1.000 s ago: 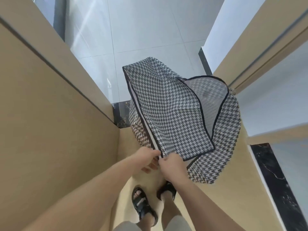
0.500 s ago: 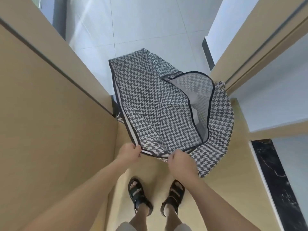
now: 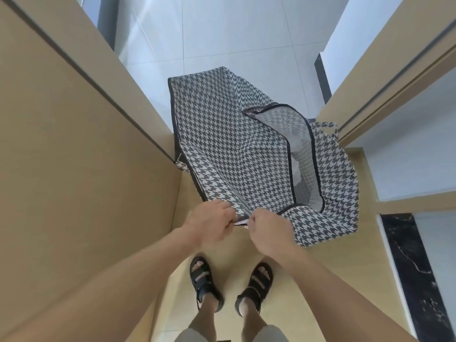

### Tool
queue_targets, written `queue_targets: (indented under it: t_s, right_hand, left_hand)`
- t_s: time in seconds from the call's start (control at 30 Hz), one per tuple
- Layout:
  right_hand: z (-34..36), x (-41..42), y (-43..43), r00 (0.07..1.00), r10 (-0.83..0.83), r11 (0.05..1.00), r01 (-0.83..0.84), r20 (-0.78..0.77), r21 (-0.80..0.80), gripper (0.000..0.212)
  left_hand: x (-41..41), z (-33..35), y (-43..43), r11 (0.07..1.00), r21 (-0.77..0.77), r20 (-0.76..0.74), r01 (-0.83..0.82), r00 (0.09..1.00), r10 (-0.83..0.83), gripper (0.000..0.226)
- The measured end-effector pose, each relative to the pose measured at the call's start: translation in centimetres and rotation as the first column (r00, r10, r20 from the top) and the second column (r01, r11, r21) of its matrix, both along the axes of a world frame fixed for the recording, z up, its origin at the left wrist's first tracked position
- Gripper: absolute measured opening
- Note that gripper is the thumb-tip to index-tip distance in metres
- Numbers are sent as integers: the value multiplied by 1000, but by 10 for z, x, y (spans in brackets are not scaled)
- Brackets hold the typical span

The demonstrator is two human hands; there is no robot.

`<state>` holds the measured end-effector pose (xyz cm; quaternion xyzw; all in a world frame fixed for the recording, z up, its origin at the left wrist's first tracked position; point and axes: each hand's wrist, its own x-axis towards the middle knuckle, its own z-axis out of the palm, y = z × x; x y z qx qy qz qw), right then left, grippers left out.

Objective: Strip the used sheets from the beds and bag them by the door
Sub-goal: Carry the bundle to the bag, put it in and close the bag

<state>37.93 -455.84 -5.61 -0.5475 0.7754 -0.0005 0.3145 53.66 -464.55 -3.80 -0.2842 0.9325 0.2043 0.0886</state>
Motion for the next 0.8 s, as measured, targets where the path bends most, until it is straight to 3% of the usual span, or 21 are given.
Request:
queue_targets:
  t_s: [0.2,0.33,0.4,0.47,0.53,0.7,0.8]
  right_hand:
    - [-2,-66,11,977,0,997,15,-212,72,13]
    - [7,-72,6,966,44,999,-41,-255,18,7]
    - [11,-69,7,972,28,998,-41,-233,-47,10]
    - [16,-64,7,975,52,993,-75,-217,-96,12]
    - [21,-61,8,974,75,989,-101,-214,-111,15]
    - [26,-96,12,932,164,984,-179,-323,-18,20]
    - [29,-150,7,930,4,1000,1,-367,14,21]
  left_hand:
    - [48,-1,2,990,133,249,-40,969,6,1]
    - [32,-1,1,987,161,511,-24,857,-62,12]
    - [7,0,1,992,125,452,-19,891,-40,29]
    - [-24,3,4,994,74,251,-77,966,56,44]
    - [-57,7,9,996,7,135,-84,987,82,41]
    - [-90,0,14,999,35,138,23,990,-28,19]
    - [-74,0,13,991,116,210,71,973,-95,17]
